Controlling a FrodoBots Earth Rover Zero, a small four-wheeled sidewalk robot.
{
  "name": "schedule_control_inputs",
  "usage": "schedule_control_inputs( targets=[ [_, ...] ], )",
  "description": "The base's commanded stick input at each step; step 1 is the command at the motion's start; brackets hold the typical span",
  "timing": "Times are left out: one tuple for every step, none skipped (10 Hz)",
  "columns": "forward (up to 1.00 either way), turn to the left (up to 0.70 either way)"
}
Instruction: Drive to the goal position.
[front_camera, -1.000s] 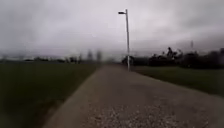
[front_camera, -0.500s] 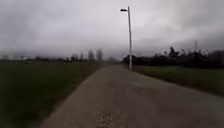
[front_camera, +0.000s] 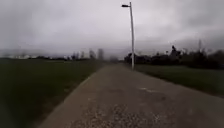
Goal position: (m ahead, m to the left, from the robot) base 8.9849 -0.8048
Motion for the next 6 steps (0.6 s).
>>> schedule_control_inputs(
  targets=[
    [0.85, 0.00],
    [0.85, 0.00],
    [0.85, 0.00],
    [0.85, 0.00],
    [0.85, 0.00],
    [0.85, 0.00]
  ],
)
